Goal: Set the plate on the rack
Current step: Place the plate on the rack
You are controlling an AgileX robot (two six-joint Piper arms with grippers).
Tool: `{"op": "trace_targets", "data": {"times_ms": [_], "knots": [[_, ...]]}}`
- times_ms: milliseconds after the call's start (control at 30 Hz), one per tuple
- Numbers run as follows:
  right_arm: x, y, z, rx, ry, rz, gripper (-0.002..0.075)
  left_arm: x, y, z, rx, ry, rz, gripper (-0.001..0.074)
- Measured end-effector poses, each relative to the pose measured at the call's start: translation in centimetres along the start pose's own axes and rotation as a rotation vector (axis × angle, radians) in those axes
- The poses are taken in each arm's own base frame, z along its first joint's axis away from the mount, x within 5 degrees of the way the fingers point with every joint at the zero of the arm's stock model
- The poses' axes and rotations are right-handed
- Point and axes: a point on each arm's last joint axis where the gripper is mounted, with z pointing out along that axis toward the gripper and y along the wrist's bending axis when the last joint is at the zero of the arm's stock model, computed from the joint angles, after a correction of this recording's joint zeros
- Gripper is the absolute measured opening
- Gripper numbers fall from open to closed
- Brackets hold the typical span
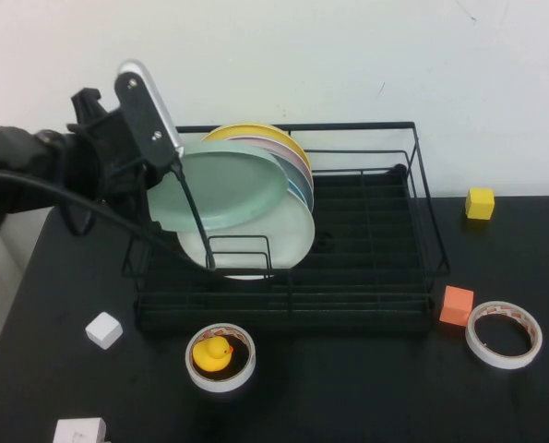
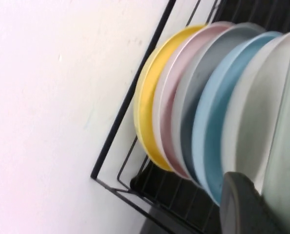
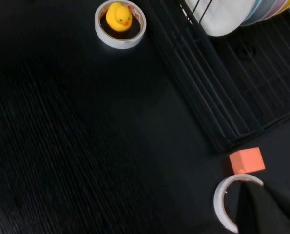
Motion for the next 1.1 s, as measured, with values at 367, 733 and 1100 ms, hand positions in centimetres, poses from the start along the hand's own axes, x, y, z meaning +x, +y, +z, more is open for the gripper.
{"op": "trace_targets", "data": {"times_ms": [367, 733, 1100], "knots": [[0.1, -0.3, 0.0, 0.029, 0.011, -0.012, 0.0001, 1.4, -1.7, 3.6, 0.058, 0.036, 0.035, 0.0088], [-0.1, -0.7, 0.0, 0.080, -0.013, -0.013, 0.0001, 1.6, -2.3, 4.6, 0.070, -0.008, 0.018, 0.0088], [-0.6, -0.6, 0.0, 0.072, -0.060, -0.017, 0.0000, 1.9, -2.3, 5.4, 0.038, -0.015, -0.164, 0.0372]]}}
